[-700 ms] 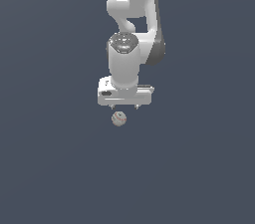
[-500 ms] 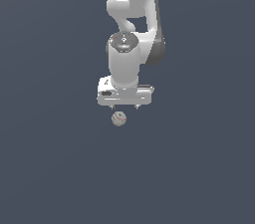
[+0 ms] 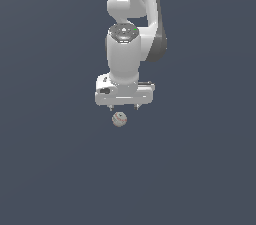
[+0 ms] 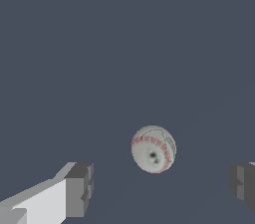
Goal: Pick up the object and move it to a goal position.
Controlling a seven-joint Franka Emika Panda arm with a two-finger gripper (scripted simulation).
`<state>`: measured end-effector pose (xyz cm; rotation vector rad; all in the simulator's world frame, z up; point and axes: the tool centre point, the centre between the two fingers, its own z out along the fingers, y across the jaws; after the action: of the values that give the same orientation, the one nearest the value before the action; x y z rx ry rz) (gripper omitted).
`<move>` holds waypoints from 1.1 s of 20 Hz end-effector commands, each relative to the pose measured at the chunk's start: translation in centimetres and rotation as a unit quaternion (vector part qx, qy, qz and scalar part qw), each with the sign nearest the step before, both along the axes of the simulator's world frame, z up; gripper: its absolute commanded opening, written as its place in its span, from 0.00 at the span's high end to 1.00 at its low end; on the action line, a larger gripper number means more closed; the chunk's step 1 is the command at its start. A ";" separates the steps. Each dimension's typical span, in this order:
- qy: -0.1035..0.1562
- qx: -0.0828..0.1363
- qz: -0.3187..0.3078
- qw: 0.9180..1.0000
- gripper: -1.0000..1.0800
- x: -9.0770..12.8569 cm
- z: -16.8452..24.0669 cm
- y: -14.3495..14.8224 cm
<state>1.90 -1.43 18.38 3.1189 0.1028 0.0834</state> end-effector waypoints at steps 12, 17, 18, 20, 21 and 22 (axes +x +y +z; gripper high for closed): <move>0.022 0.007 0.017 1.000 0.04 -2.3 -7.0 -2.2; 0.027 0.008 0.021 0.999 0.04 -2.9 -8.6 -2.7; 0.027 0.008 0.021 0.999 0.04 -2.9 -8.6 -2.7; 0.027 0.008 0.020 0.999 0.04 -2.9 -8.5 -2.7; 0.027 0.008 0.020 0.999 0.04 -2.9 -8.6 -2.7; 0.027 0.008 0.020 0.999 0.04 -2.9 -8.7 -2.7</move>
<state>-0.99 -4.14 9.82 3.1365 0.1654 0.0001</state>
